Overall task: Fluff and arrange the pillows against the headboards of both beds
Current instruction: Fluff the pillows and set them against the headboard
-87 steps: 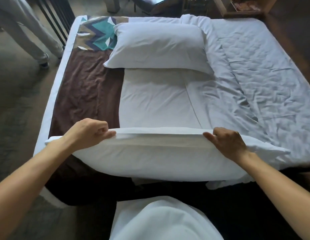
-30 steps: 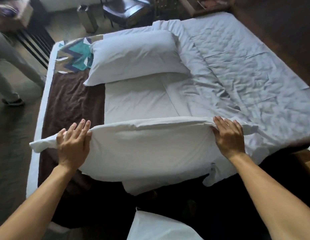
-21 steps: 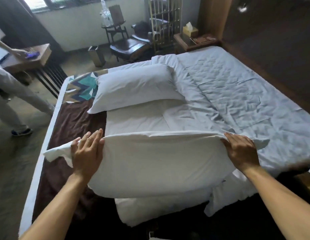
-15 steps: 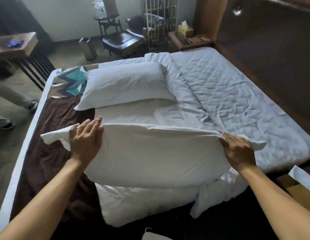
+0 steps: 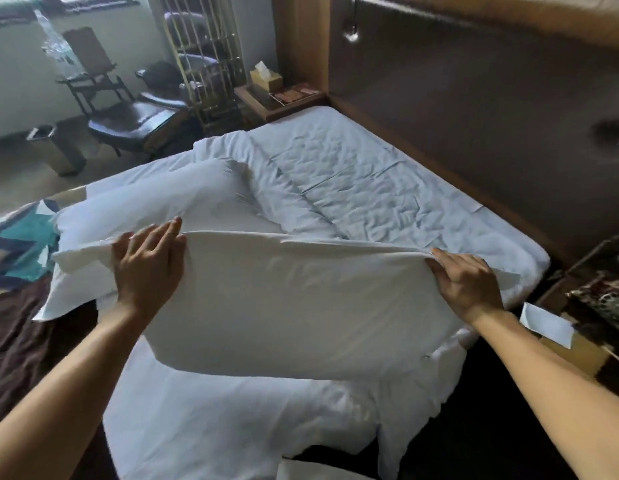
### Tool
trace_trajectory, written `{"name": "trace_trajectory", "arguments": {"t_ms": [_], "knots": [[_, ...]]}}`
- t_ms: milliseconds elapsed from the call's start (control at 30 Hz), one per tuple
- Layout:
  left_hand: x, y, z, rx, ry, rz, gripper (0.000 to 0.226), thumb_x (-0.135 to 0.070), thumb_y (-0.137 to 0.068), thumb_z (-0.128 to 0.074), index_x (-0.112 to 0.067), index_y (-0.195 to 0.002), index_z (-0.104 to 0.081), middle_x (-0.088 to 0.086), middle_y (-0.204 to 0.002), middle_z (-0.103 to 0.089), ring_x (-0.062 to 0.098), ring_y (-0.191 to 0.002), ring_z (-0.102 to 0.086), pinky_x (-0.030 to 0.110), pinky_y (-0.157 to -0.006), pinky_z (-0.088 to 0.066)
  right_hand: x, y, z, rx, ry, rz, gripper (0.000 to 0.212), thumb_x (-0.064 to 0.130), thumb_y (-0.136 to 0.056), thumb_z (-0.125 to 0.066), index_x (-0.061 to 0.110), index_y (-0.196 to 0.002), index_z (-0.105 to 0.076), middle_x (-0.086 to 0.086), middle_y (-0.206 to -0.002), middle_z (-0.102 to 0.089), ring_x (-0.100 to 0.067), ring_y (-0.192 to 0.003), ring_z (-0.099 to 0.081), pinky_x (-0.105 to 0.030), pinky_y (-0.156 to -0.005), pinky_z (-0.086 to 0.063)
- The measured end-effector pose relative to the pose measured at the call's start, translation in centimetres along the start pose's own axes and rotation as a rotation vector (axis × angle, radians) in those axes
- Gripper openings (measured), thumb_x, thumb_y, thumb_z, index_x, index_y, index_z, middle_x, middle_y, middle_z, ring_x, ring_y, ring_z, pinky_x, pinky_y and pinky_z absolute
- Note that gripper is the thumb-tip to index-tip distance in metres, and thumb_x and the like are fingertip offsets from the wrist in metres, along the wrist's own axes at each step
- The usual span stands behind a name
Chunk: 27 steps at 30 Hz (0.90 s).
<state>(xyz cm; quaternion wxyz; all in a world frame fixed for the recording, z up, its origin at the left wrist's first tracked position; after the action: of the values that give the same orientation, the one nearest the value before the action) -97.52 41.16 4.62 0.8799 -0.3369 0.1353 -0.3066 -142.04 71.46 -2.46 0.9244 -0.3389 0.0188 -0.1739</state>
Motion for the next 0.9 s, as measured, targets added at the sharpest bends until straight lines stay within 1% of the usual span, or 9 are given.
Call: {"name": "trace_trajectory", "arguments": {"t_ms": [100,200,233,333,433,533,733,833,900], "knots": [[-2.2,-3.2,-2.9,0.023,0.028,-0.028,0.043,-0.036,-0.109,-0.040,-0.013,-0.134,-0.066,0.015,-0.122,-0.072,0.037,-0.120,-0.063,0.045,-0.107,-0.034,-3.4,-2.0,0.3,-0.031,0.048,-0.051,0.054,0.044,-0.107,-0.039,0.004,-0.114,-0.075,-0.015,-0.105,-0.077,-0.038,-0.085,-0.072,-0.045,-0.080,-0.051],[-5.0,-6.1,-6.3,0.072,0.078,-0.048,0.046,-0.038,-0.108,-0.038,-0.014,-0.135,-0.065,0.016,-0.124,-0.071,0.039,-0.125,-0.058,0.037,-0.108,-0.027,-6.8,-3.7,1.5,-0.089,0.118,-0.043,0.047,0.040,-0.106,-0.045,0.004,-0.110,-0.075,-0.015,-0.099,-0.077,-0.037,-0.082,-0.072,-0.045,-0.080,-0.049],[-6.3,-7.2,-7.5,0.086,0.104,-0.048,0.046,-0.039,-0.108,-0.037,-0.014,-0.134,-0.066,0.017,-0.124,-0.071,0.040,-0.126,-0.058,0.037,-0.108,-0.026,-8.1,-4.1,2.1,-0.097,0.139,-0.043,0.045,0.039,-0.106,-0.047,0.004,-0.109,-0.075,-0.014,-0.098,-0.077,-0.037,-0.082,-0.072,-0.045,-0.079,-0.049],[-10.5,-10.2,-10.8,0.133,0.180,-0.034,0.047,-0.041,-0.107,-0.037,-0.014,-0.134,-0.066,0.016,-0.123,-0.071,0.039,-0.125,-0.057,0.043,-0.107,-0.031,-12.8,-5.1,3.6,-0.110,0.186,-0.058,0.045,0.040,-0.107,-0.046,0.006,-0.109,-0.076,-0.013,-0.099,-0.077,-0.037,-0.084,-0.072,-0.045,-0.083,-0.050],[-14.7,-13.6,-14.2,0.162,0.237,-0.006,0.048,-0.044,-0.106,-0.037,-0.017,-0.134,-0.066,0.013,-0.125,-0.071,0.038,-0.124,-0.055,0.041,-0.107,-0.030,-17.6,-6.3,4.4,-0.115,0.204,-0.054,0.042,0.038,-0.106,-0.049,0.007,-0.110,-0.076,-0.012,-0.103,-0.077,-0.036,-0.085,-0.073,-0.046,-0.081,-0.052],[-19.7,-17.4,-17.6,0.205,0.259,0.004,0.051,-0.046,-0.105,-0.035,-0.018,-0.135,-0.065,0.012,-0.128,-0.070,0.039,-0.127,-0.053,0.049,-0.112,-0.031,-22.4,-7.5,4.3,-0.108,0.207,-0.074,0.038,0.035,-0.103,-0.053,0.006,-0.111,-0.076,-0.012,-0.104,-0.077,-0.035,-0.086,-0.073,-0.045,-0.078,-0.052],[-29.8,-24.8,-25.3,0.291,0.200,-0.044,0.052,-0.045,-0.103,-0.034,-0.019,-0.137,-0.063,0.012,-0.133,-0.067,0.041,-0.132,-0.048,0.051,-0.113,-0.025,-32.8,-9.3,1.5,-0.063,0.213,-0.147,0.045,0.037,-0.103,-0.048,0.003,-0.107,-0.077,-0.014,-0.100,-0.077,-0.036,-0.084,-0.074,-0.043,-0.076,-0.055],[-34.1,-27.9,-29.5,0.345,0.142,-0.077,0.046,-0.042,-0.105,-0.038,-0.020,-0.139,-0.061,0.011,-0.136,-0.065,0.041,-0.134,-0.046,0.051,-0.113,-0.022,-36.4,-9.8,0.5,-0.058,0.200,-0.142,0.046,0.037,-0.103,-0.049,0.001,-0.104,-0.077,-0.014,-0.097,-0.078,-0.034,-0.082,-0.074,-0.043,-0.076,-0.057],[-36.2,-29.5,-32.1,0.380,0.120,-0.081,0.041,-0.038,-0.107,-0.042,-0.020,-0.139,-0.060,0.012,-0.138,-0.064,0.041,-0.134,-0.046,0.052,-0.113,-0.021,-38.1,-10.1,-0.3,-0.048,0.194,-0.150,0.048,0.038,-0.104,-0.048,0.001,-0.102,-0.078,-0.013,-0.096,-0.078,-0.033,-0.083,-0.074,-0.043,-0.078,-0.057]]}}
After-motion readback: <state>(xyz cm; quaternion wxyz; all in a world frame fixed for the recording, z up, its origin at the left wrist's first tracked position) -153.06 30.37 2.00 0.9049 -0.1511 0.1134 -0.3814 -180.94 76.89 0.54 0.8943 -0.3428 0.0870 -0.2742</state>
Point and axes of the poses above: each hand's wrist, its own y-axis away from the middle knuckle, its own z-axis out of the back of the hand, x = y × z, the point moved 7 cm from there along -y, towards the middle knuckle
